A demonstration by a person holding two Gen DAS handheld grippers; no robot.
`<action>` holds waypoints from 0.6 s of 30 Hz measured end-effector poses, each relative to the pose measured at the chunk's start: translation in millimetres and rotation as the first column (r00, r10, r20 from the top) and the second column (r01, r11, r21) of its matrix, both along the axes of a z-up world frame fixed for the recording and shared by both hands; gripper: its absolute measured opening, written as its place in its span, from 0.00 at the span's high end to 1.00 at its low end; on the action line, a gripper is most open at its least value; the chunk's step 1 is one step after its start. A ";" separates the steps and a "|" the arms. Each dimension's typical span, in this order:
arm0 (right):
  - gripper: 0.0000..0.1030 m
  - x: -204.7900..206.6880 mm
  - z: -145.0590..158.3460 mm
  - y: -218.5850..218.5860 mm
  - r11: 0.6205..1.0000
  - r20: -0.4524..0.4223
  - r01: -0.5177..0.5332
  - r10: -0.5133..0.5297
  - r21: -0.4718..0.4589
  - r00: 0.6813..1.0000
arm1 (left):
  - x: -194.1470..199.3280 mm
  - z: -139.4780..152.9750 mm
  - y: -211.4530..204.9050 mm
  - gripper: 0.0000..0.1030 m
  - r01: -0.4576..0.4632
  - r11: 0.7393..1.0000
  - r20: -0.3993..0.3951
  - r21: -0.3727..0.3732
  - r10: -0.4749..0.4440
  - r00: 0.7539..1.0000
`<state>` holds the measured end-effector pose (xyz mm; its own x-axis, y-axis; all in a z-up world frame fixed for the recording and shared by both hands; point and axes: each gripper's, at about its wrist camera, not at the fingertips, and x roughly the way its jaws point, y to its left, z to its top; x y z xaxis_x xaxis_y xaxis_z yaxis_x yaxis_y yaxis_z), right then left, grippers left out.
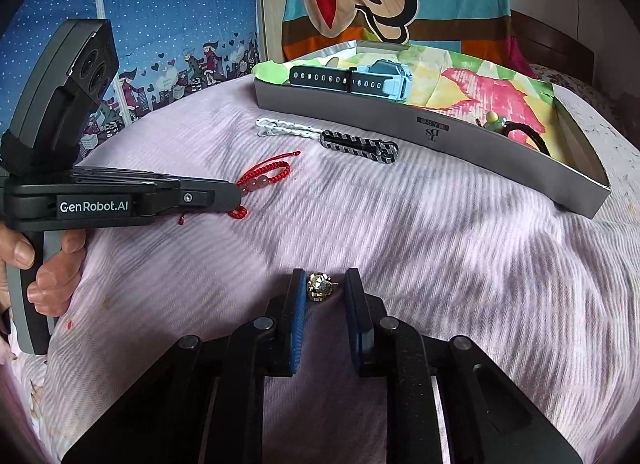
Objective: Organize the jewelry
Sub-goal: 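Grasp the red beaded bracelet with the left tool while the right tool grasps the gold earring, then carry the red bracelet and gold earring into the tray and open both tools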
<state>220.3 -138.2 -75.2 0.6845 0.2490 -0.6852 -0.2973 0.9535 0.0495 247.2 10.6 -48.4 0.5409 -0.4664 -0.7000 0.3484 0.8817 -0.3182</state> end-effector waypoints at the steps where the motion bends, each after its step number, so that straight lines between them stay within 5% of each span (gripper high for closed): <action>1: 0.88 0.1 0.1 -0.6 1.000 0.000 0.003 -0.003 0.002 1.000 | -0.3 0.0 -0.2 0.94 0.000 1.000 0.001 0.002 0.000 1.000; 18: 0.89 -10.1 6.0 -7.4 0.999 0.062 0.044 -0.045 0.016 0.997 | -19.9 14.6 -0.1 0.96 0.015 1.000 0.115 -0.015 -0.014 0.993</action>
